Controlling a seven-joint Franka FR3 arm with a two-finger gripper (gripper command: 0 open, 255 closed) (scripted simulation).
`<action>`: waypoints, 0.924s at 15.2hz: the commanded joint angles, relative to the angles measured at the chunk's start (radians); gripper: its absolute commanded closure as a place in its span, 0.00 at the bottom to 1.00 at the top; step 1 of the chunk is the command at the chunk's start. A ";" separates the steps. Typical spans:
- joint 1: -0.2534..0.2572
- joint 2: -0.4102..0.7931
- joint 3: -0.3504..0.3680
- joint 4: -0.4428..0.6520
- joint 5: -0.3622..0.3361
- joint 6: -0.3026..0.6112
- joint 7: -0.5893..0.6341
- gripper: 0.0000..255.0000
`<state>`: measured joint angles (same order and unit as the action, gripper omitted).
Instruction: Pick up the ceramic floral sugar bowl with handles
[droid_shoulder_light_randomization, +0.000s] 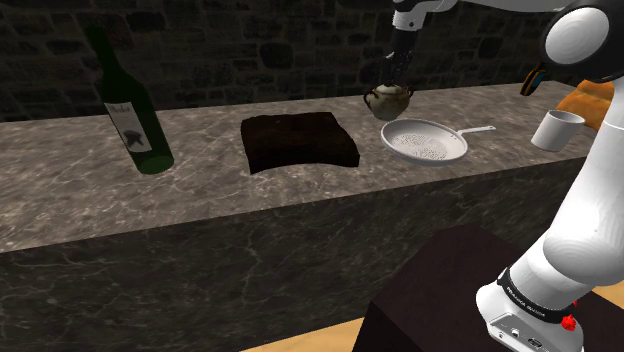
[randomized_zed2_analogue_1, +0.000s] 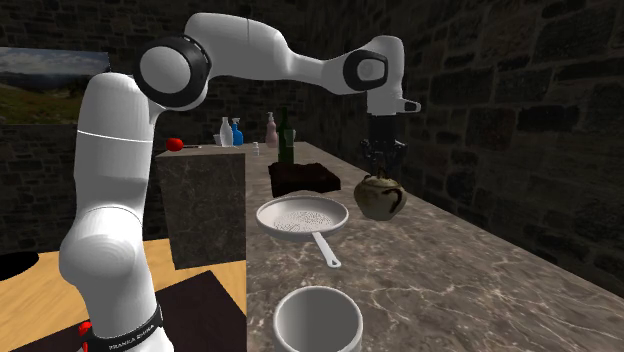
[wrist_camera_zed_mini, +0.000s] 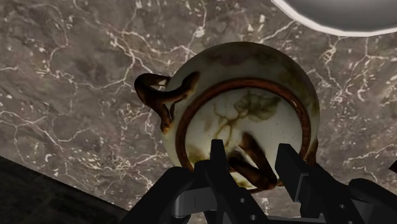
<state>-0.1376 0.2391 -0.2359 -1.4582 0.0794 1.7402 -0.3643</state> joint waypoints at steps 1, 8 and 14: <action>-0.002 0.003 -0.001 0.001 0.001 0.001 -0.002 1.00; -0.008 0.023 -0.002 0.124 0.005 -0.102 -0.001 1.00; -0.018 0.056 -0.003 0.252 0.013 -0.199 -0.001 1.00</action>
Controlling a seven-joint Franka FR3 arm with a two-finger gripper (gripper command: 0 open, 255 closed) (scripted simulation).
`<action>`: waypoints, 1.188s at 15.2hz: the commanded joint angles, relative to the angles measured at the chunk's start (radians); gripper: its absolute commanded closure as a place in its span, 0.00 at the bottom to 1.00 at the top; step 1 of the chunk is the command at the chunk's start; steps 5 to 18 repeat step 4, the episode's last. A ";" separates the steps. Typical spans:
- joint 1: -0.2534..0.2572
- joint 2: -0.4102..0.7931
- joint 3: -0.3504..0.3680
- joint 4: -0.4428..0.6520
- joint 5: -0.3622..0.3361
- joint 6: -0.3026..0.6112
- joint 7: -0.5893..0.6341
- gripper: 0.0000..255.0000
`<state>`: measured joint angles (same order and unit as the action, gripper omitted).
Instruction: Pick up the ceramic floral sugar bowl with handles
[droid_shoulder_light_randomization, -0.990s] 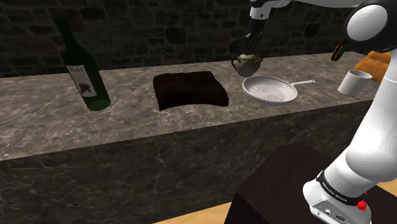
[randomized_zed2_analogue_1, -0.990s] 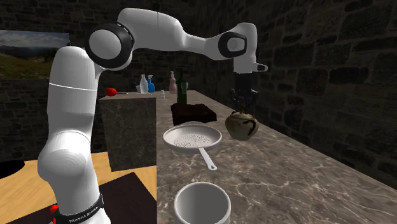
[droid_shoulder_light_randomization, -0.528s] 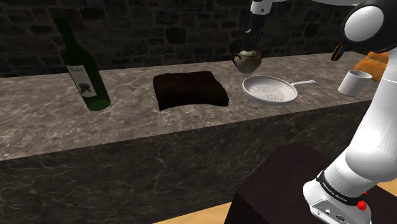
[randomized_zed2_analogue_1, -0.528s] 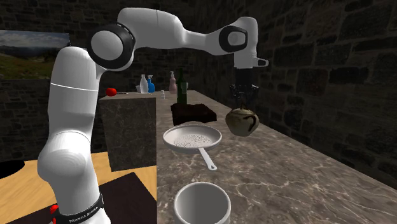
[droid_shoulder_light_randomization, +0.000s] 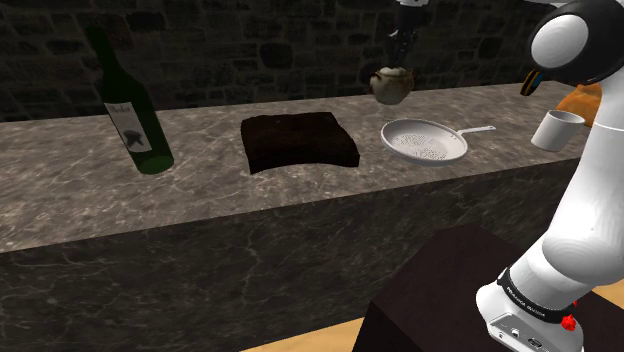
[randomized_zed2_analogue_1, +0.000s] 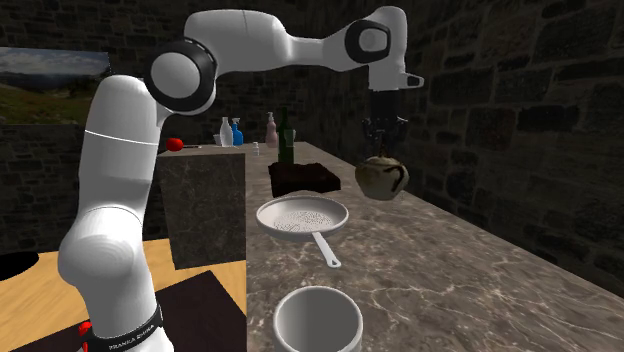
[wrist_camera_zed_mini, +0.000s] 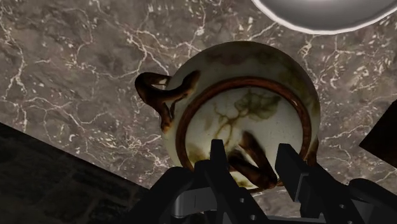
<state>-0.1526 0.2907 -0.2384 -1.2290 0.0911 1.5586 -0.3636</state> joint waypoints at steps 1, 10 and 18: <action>-0.005 0.011 -0.001 0.048 0.003 -0.035 -0.002 1.00; -0.008 0.020 -0.001 0.077 0.006 -0.055 -0.002 1.00; -0.008 0.020 -0.001 0.077 0.006 -0.055 -0.002 1.00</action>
